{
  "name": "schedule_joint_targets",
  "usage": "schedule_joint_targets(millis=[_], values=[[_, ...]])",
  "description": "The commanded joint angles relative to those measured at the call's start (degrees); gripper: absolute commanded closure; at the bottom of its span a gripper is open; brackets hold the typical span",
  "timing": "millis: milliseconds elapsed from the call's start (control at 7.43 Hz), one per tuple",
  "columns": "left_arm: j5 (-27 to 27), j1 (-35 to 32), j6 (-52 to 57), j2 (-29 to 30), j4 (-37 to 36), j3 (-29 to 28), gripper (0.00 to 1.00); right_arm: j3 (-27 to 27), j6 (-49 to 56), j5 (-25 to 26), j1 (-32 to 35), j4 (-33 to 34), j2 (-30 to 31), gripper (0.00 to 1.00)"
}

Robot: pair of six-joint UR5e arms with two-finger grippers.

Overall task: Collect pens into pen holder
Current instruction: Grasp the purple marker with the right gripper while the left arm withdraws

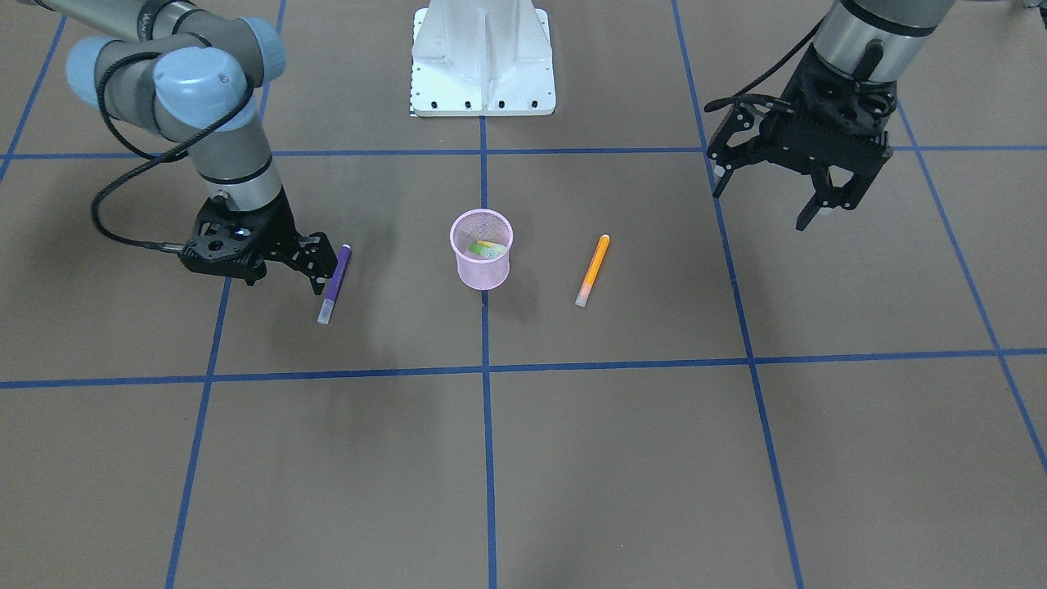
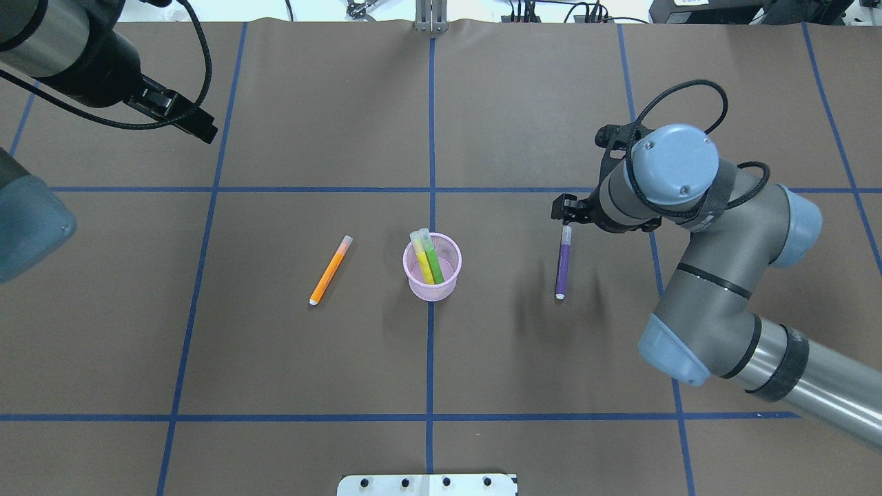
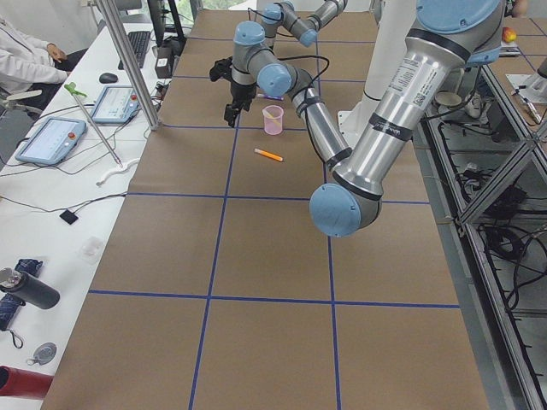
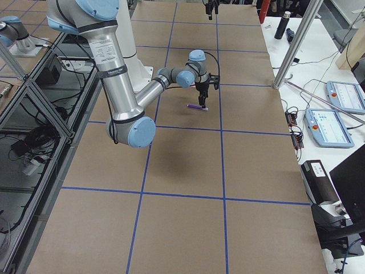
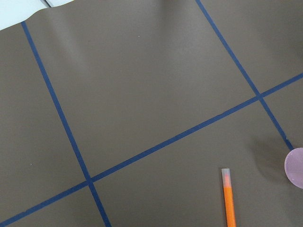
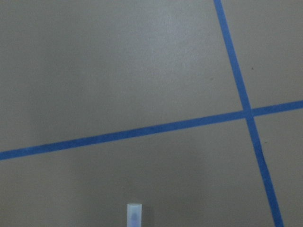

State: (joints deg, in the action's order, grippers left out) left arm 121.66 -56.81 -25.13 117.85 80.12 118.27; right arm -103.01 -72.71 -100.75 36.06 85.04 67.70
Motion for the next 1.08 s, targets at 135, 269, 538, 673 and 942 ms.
schedule_joint_targets(millis=[135,269,538,673,942], values=[[-0.28,0.03,0.26,0.37,-0.14,0.65,0.01,6.47,-1.81,2.49,-2.92,-8.87,-0.11,0.24],[-0.37,0.12,0.26,0.45,-0.14,0.65,0.01,8.07,-1.99,2.49,-3.01,-10.41,-0.2,0.3],[-0.55,0.21,0.08,0.45,-0.05,0.65,0.01,7.91,-1.99,2.23,-3.01,-9.72,-0.73,0.52],[-0.63,0.21,0.0,0.45,-0.05,0.65,0.01,7.91,-1.99,2.14,-3.1,-9.63,-0.73,0.6],[-0.63,0.21,-0.09,0.45,-0.05,0.65,0.01,8.18,-1.99,2.14,-3.1,-9.63,-0.73,0.72]])
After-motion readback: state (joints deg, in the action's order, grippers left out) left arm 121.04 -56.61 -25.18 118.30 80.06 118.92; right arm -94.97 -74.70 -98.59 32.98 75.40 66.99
